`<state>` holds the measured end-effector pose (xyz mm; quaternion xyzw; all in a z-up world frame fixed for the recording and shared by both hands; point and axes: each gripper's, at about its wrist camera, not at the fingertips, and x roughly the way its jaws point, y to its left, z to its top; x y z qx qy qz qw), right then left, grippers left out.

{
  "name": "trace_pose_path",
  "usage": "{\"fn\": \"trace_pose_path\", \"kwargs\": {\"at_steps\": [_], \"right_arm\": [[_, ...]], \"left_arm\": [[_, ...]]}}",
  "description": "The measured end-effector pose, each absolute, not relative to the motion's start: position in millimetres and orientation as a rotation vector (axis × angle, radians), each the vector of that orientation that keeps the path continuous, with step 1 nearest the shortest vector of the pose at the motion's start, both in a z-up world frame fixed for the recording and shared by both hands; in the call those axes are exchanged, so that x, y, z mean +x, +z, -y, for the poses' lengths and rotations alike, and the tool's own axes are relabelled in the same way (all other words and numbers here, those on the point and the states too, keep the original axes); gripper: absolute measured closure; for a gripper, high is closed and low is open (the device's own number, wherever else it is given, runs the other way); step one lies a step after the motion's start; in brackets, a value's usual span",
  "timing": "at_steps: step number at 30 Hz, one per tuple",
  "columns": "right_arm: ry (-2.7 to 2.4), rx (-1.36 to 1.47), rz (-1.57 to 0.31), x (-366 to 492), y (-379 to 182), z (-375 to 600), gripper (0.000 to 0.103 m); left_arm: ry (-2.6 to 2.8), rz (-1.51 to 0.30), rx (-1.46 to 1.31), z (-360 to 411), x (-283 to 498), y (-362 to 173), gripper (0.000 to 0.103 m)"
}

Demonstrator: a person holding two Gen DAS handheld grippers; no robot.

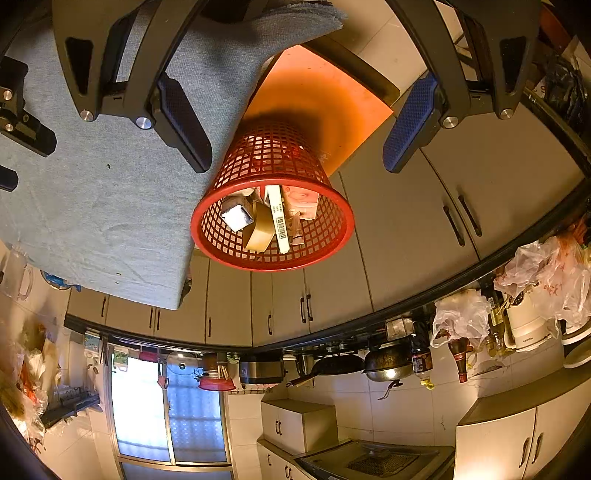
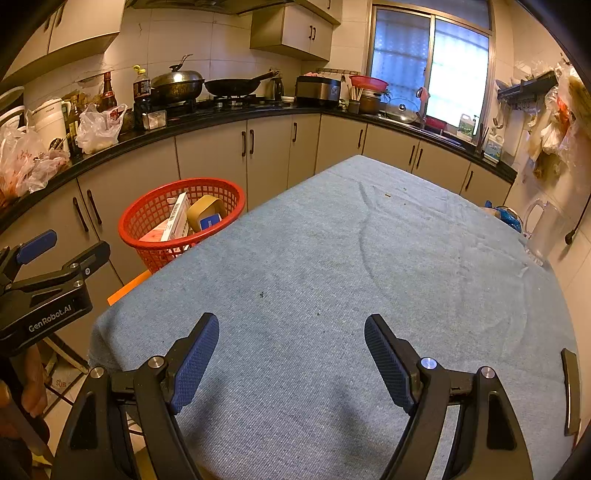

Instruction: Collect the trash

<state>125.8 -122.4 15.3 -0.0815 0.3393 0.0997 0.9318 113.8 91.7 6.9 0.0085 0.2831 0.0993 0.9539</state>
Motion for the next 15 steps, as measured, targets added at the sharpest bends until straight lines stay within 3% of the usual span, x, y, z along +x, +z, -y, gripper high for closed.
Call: {"fn": "trace_pose_path", "kwargs": {"at_steps": [15], "right_arm": [[0.208,-0.169,-0.699,124.3,13.1,120.2,0.018]], "left_arm": [[0.217,-0.581,0.015,-93.5,115.3,4.4,0.010]]}}
